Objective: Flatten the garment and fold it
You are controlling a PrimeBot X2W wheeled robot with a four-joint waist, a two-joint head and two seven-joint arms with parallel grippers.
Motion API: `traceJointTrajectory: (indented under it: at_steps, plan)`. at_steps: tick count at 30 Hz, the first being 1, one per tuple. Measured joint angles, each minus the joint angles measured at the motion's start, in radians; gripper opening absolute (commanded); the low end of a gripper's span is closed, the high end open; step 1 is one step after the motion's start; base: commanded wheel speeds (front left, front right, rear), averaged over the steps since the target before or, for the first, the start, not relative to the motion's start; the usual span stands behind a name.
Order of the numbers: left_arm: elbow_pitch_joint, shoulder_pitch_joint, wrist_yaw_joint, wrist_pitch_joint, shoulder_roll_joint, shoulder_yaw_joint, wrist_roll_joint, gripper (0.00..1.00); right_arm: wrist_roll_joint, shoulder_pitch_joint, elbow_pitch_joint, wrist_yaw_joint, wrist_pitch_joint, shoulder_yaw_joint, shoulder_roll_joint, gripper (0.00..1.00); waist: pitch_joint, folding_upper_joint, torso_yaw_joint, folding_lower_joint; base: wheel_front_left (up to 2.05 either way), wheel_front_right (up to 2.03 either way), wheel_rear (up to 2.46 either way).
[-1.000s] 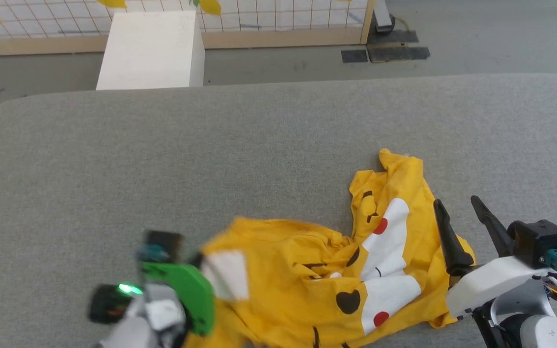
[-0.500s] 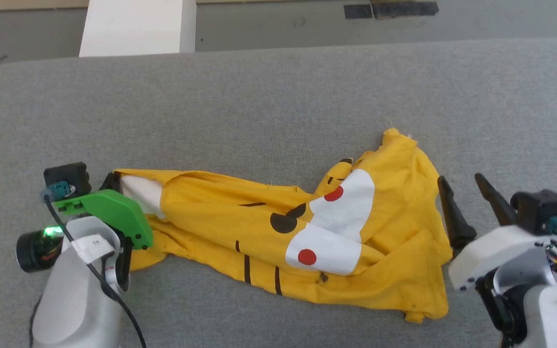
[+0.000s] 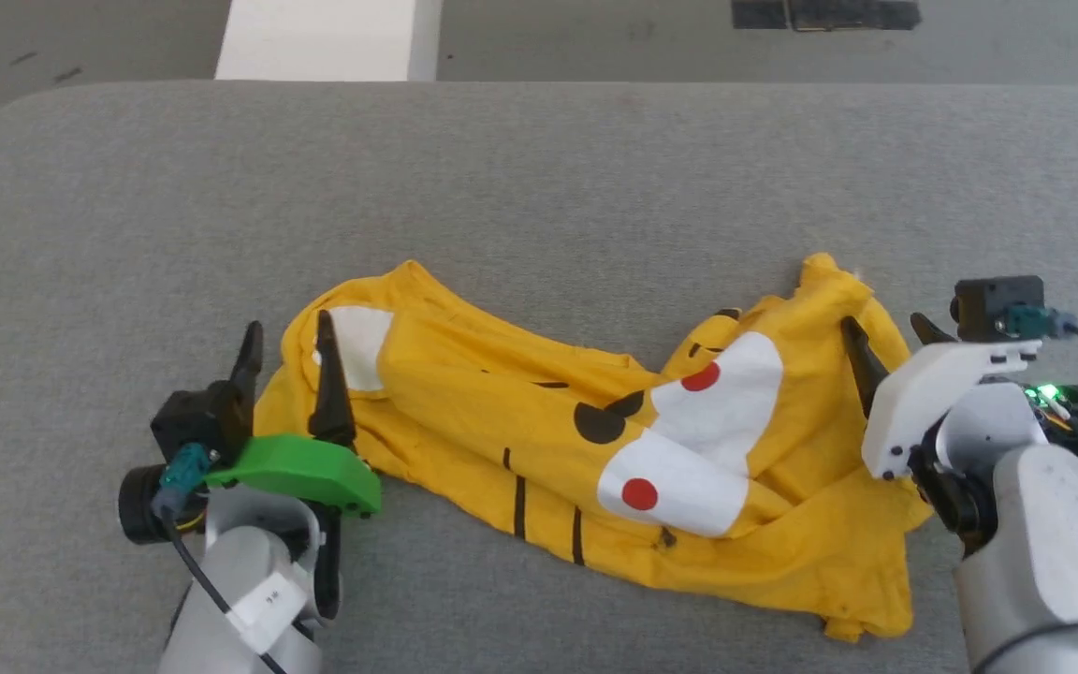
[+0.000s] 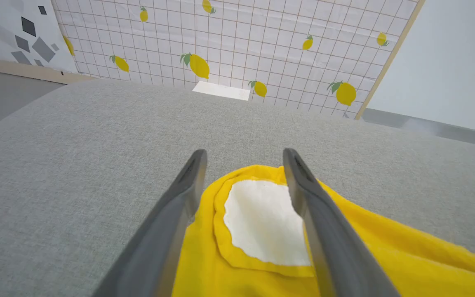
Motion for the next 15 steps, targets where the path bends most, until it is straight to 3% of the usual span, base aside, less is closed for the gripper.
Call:
traceJointTrajectory:
  at_steps: [7,8,9,10,11,15]
  plan:
    - [-0.126,0.054,-0.006,-0.006,-0.018,0.000,0.021,1.00,-0.069,-0.112,0.160,0.000,0.170,-0.041,0.001,1.00,0.010,0.0000,0.045,0.0000,0.00,0.00,0.00]
    - [-0.129,0.062,-0.007,-0.005,-0.018,0.000,0.021,1.00,-0.076,-0.124,0.172,0.000,0.191,-0.049,0.000,0.93,0.012,0.0000,0.049,0.0000,0.00,0.00,0.00]
    - [-0.132,0.069,-0.007,-0.005,-0.019,0.000,0.021,1.00,-0.076,-0.135,0.182,0.000,0.208,-0.058,0.000,0.46,0.012,0.0000,0.052,0.0000,0.00,0.00,0.00]
    - [-0.131,0.073,-0.007,-0.006,-0.020,0.001,0.021,1.00,-0.074,-0.143,0.188,0.000,0.218,-0.059,0.000,0.28,0.011,0.0000,0.053,0.0000,0.00,0.00,0.00]
    - [-0.131,0.076,-0.007,-0.006,-0.021,0.001,0.021,1.00,-0.067,-0.145,0.188,0.000,0.217,-0.061,-0.001,0.00,0.009,0.0000,0.053,0.0000,0.00,0.00,0.00]
    - [-0.128,0.084,-0.007,-0.006,-0.022,0.003,0.020,1.00,-0.013,-0.122,0.139,0.000,0.129,-0.073,0.001,0.00,-0.009,0.0000,0.044,0.0000,0.00,0.00,0.00]
